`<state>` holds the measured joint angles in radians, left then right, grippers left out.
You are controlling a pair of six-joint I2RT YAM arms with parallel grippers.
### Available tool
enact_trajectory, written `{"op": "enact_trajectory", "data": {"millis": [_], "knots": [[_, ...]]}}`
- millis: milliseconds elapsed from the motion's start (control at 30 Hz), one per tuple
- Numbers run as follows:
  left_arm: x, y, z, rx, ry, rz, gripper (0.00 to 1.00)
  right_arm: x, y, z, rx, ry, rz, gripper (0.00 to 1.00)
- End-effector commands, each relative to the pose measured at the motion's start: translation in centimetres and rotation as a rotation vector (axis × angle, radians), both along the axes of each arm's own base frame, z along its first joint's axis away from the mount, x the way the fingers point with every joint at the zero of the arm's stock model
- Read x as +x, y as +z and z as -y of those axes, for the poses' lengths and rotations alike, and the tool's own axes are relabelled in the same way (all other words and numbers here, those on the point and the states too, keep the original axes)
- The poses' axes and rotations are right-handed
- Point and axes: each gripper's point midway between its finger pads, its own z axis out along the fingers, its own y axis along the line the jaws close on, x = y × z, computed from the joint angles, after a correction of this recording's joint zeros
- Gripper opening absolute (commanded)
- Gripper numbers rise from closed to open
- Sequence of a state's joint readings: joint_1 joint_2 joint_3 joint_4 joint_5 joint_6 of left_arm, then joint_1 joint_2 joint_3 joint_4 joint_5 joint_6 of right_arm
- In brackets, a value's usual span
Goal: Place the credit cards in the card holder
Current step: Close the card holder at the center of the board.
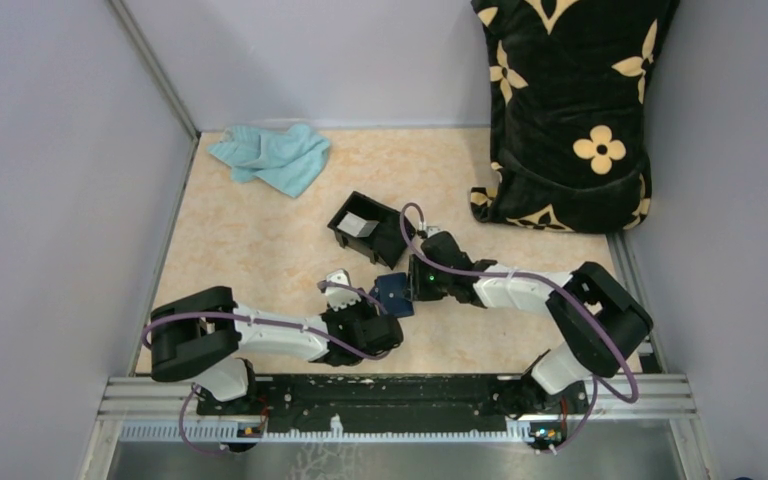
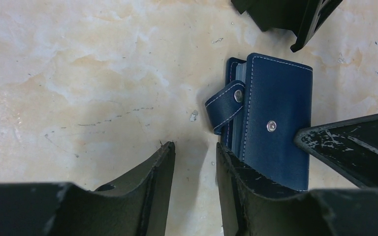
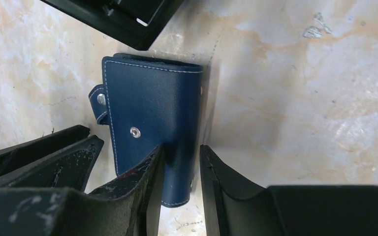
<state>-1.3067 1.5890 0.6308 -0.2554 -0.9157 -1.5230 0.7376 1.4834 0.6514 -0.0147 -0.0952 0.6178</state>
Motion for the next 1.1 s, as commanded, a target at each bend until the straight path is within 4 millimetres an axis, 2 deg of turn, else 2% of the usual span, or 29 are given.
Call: {"op": "enact_trajectory", "data": {"millis": [0,200,433,867,1067], "knots": [[-8.3,-9.1,-7.5,0.244,-0.025,-0.485,0.47,0.9,0.4,-1.2,-0.008,-0.003,0.029,0.32],[-7.7,-7.9,-7.5,0.246,-0.01,-0.453,0.52,1.3,-1.1,0.2,-0.098,-0.052,0.024,0.32],[-6.0,-7.2,-7.2,0.3,0.022,-0.414,0.58,1.1,-2.7,1.0,-0.158,-0.073,0.002,0.32],[-3.7,-8.5,-8.5,0.368,0.083,-0.453,0.61,0.6,-3.1,1.2,-0.162,-0.067,-0.011,0.32],[-4.2,-9.3,-8.4,0.35,0.059,-0.494,0.57,0.6,-3.5,1.2,-0.171,-0.067,-0.02,0.32]]}}
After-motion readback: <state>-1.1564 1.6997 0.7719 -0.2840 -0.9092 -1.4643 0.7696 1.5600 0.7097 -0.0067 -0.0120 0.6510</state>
